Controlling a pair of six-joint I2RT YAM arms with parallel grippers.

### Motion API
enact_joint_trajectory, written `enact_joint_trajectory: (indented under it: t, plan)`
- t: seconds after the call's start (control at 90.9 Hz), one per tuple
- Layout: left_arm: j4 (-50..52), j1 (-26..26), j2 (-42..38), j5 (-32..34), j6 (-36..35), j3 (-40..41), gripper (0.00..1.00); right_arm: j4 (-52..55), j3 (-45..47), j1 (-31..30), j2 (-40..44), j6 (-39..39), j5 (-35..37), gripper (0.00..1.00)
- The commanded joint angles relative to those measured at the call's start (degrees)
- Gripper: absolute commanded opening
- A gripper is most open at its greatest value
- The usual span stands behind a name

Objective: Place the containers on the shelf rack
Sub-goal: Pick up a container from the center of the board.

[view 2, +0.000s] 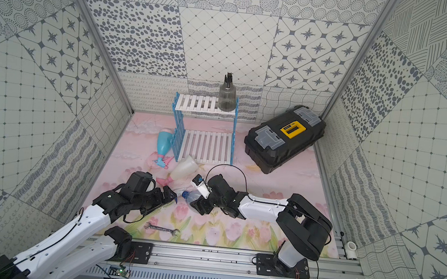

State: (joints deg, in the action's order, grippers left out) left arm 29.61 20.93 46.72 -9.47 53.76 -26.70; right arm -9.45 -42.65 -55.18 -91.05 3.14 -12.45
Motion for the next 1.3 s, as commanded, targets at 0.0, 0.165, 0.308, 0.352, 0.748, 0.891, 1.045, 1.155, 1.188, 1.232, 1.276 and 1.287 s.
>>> enact_joint_trajectory:
  t: [0.0,0.165,0.308,0.352,0.748,0.891,1.045,1.155,1.188,1.232,1.276,1.287]
  plan:
    - [-31.29,-2.66,4.60,-16.02,17.31,8.47,0.99,-3.45,1.28,0.42,1.27,1.48,-1.19,0.57]
    - [-47.96,-3.60,13.41,-18.91,23.70,12.83,0.90,-3.52,1.35,0.42,1.42,1.47,-1.17,0.58]
    - [-60.91,-3.87,21.05,-19.19,28.13,14.43,0.71,-3.41,1.01,0.42,1.08,1.56,-1.43,0.58]
    - [-64.11,-3.88,23.58,-19.34,28.98,14.40,0.65,-3.33,0.91,0.42,1.00,1.55,-1.48,0.58]
    - [-99.66,-6.39,45.17,-20.91,41.55,19.21,0.49,-3.15,0.39,0.42,0.32,1.44,-0.91,0.58]
    - [-103.04,-6.44,48.21,-20.85,42.14,20.74,0.51,-2.90,0.35,0.42,0.25,1.19,-1.00,0.58]
    - [-99.53,-6.51,45.39,-20.15,41.33,21.02,0.37,-2.97,0.25,0.38,-0.03,1.28,-0.91,0.58]
    - [-90.68,-6.61,39.93,-19.81,39.17,20.81,0.34,-3.01,0.27,0.42,0.00,1.25,-0.87,0.58]
    - [-87.98,-6.60,37.62,-19.37,38.42,20.83,0.33,-2.99,0.33,0.42,0.01,1.27,-0.83,0.58]
    - [-82.82,-6.62,34.15,-18.85,37.42,20.66,0.34,-3.08,0.44,0.41,0.14,1.27,-0.74,0.58]
    - [-76.83,-6.64,30.22,-18.48,35.79,20.03,0.39,-3.19,0.54,0.41,0.16,1.33,-0.67,0.58]
    - [-75.58,-6.71,29.19,-18.43,35.36,19.76,0.42,-3.24,0.55,0.42,0.17,1.34,-0.66,0.58]
